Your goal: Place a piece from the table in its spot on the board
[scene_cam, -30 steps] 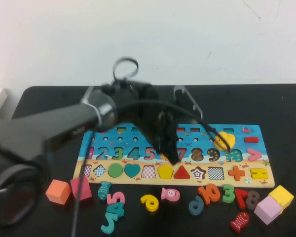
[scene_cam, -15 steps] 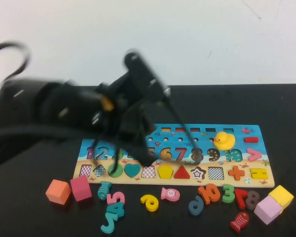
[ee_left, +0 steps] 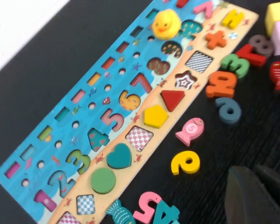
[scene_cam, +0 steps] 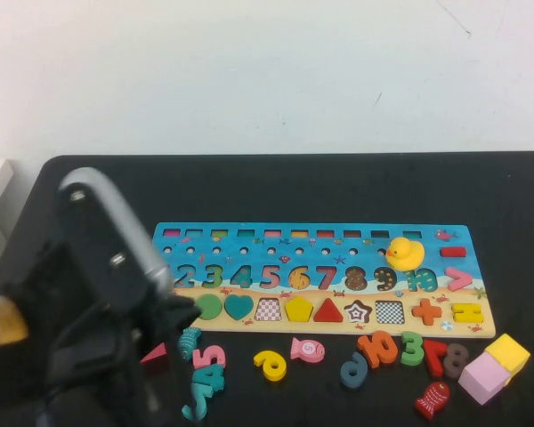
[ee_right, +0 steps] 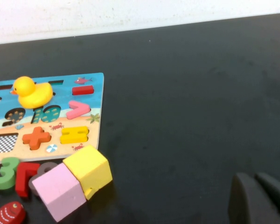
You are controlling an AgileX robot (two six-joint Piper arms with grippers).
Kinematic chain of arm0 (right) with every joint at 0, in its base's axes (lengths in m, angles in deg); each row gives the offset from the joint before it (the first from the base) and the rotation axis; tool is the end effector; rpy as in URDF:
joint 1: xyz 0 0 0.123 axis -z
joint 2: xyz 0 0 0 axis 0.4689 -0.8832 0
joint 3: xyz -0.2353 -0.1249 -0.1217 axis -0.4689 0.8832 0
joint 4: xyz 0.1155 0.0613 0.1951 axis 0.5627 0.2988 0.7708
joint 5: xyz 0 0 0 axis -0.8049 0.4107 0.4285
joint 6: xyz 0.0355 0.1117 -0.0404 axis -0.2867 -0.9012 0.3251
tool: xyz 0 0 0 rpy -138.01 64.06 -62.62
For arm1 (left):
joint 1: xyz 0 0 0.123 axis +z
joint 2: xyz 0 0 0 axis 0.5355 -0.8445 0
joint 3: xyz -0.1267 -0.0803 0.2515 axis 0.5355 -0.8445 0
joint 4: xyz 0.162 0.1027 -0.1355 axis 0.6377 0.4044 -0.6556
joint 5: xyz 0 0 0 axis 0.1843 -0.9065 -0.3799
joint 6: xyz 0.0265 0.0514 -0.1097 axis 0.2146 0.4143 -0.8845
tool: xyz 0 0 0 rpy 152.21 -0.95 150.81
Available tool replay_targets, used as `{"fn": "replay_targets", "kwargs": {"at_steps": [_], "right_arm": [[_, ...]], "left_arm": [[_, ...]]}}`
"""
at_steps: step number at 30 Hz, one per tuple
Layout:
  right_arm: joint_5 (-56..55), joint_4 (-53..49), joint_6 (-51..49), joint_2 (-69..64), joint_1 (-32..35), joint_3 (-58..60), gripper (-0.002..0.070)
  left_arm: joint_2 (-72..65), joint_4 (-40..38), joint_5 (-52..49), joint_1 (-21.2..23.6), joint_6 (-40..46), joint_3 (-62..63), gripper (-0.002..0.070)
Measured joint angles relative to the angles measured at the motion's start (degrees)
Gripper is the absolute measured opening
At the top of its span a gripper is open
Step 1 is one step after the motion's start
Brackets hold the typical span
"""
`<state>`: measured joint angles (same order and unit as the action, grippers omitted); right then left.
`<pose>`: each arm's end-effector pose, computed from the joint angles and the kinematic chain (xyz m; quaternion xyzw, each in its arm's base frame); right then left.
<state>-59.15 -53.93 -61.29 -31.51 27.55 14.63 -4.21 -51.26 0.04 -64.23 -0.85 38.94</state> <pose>0.0596 -0.0084 0.1656 0.0558 0.7955 0.0022 0.6034 0.1647 -0.1268 0.3171 0.4040 0.7754 -0.1316 0.4673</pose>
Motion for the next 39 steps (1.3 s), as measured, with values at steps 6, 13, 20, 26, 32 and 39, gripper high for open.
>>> {"fn": "replay_targets", "kwargs": {"at_steps": [6, 13, 20, 26, 32, 39], "right_arm": [[0.0, 0.0, 0.0, 0.0, 0.0, 0.0, 0.0019], [0.0, 0.0, 0.0, 0.0, 0.0, 0.0, 0.0018], [0.0, 0.0, 0.0, 0.0, 0.0, 0.0, 0.0019], [0.0, 0.0, 0.0, 0.0, 0.0, 0.0, 0.0019], [0.0, 0.0, 0.0, 0.0, 0.0, 0.0, 0.0019], [0.0, 0.0, 0.0, 0.0, 0.0, 0.0, 0.0019]], "left_arm": [[10.4, 8.5, -8.5, 0.0, -3.3, -0.1, 0.0], [21.2, 21.1, -12.5, 0.1, -25.5, -5.7, 0.0], [33.5, 25.9, -0.2, 7.9, -35.2, -20.3, 0.0], [43.3, 25.9, 16.1, 17.8, -35.6, -34.4, 0.0], [51.4, 24.5, 23.2, 26.6, -35.8, -44.6, 0.0], [56.3, 22.3, 22.1, 32.6, -35.8, -45.7, 0.0]]}}
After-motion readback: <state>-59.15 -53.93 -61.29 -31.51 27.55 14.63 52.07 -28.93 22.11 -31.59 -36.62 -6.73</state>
